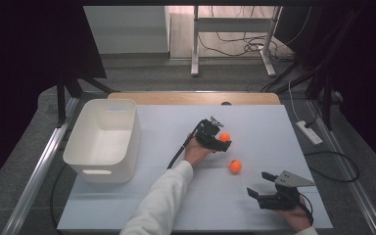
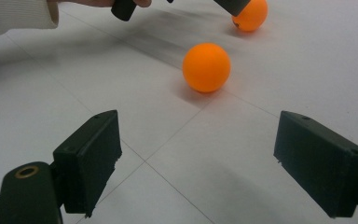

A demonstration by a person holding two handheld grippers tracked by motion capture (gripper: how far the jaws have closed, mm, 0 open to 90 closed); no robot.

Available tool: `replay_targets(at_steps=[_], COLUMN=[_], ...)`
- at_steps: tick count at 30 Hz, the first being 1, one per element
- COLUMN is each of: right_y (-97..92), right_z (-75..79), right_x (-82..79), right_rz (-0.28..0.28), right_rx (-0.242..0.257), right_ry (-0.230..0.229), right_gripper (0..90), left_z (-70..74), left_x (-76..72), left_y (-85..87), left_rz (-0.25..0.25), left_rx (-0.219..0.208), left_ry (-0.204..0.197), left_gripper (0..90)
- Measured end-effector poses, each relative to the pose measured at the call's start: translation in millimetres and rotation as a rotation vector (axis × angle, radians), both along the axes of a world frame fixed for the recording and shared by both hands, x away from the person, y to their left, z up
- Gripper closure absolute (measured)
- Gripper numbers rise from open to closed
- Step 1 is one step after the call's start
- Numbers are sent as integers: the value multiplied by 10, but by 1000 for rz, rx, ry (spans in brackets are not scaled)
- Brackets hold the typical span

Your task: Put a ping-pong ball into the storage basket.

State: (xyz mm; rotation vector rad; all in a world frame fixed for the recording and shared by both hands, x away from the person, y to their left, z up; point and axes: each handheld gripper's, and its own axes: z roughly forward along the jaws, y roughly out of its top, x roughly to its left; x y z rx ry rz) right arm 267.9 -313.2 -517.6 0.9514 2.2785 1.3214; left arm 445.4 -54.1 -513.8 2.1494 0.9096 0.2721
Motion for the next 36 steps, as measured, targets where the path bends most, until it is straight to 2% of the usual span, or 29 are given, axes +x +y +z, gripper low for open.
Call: replay_targets(at_steps=[11, 20, 24, 27, 28, 30, 36], right_y=[-8, -14, -20, -21, -23, -23, -20], right_z=[-4, -1, -2, -3, -1, -1, -2], right_x=[-3, -3, -3, -3, -3, -2, -3], right_rz=[2, 1, 0, -1, -2, -3, -2], right_rx=[2, 4, 2, 2, 0, 0, 2], right_ry=[-1, -4, -3, -3, -2, -3, -5], right_gripper=[144, 144, 144, 144, 144, 144, 143], left_z=[-47, -72, -90, -93, -89, -78, -70], left_x=[75, 127, 150, 155, 154, 148, 137], left_y=[-93, -154, -144, -136, -130, -127, -134], left_rz=[4, 6, 12, 12, 8, 0, -10], left_rx=[15, 6, 6, -5, -3, -2, 7], left_ry=[18, 44, 51, 58, 56, 49, 40], left_gripper=[155, 243, 305, 394, 394, 484, 506])
